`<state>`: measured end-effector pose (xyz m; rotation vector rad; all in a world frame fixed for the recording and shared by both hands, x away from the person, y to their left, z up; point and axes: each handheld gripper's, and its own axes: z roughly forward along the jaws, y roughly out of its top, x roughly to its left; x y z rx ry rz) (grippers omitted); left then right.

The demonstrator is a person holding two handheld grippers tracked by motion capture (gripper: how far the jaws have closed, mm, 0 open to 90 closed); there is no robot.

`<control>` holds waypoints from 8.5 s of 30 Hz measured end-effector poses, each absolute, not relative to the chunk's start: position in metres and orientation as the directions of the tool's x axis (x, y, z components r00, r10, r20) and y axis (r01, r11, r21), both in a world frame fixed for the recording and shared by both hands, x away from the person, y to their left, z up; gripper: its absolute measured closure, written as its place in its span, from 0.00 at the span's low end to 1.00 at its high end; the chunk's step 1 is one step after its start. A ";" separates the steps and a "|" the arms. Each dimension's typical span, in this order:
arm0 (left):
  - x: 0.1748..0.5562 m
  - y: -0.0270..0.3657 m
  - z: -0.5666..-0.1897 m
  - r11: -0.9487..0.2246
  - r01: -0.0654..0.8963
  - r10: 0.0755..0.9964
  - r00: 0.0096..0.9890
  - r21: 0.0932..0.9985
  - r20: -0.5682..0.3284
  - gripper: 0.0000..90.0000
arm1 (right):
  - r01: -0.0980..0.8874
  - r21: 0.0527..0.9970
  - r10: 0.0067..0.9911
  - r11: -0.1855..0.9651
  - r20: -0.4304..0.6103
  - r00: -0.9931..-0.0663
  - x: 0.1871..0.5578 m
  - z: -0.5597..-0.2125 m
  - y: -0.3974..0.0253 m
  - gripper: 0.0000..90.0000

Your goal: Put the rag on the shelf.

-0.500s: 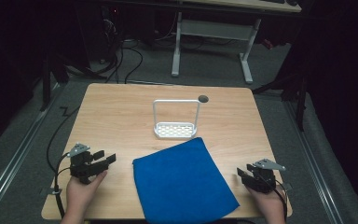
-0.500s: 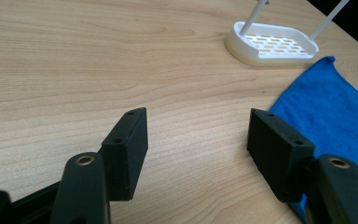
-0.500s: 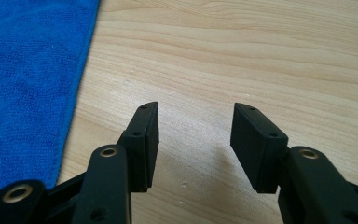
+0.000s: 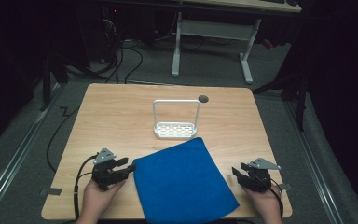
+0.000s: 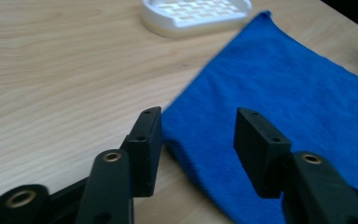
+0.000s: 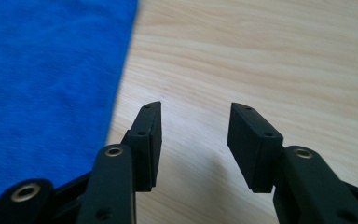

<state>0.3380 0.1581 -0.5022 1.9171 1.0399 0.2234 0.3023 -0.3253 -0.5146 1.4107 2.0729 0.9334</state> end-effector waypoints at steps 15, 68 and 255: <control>0.319 0.112 -0.526 -0.449 0.584 0.599 0.758 0.676 -0.257 0.91 | 0.544 0.729 0.797 0.416 -0.004 -0.604 0.333 -0.518 -0.252 0.94; 0.398 0.154 -0.527 -0.195 0.608 0.805 0.548 0.770 -0.229 0.56 | 0.522 0.761 0.779 0.386 0.034 -0.626 0.298 -0.519 -0.271 0.75; 0.557 0.132 -0.442 -0.256 0.494 0.808 0.582 0.831 -0.097 0.97 | 0.413 0.895 0.925 0.166 0.004 -0.381 0.529 -0.424 -0.253 0.99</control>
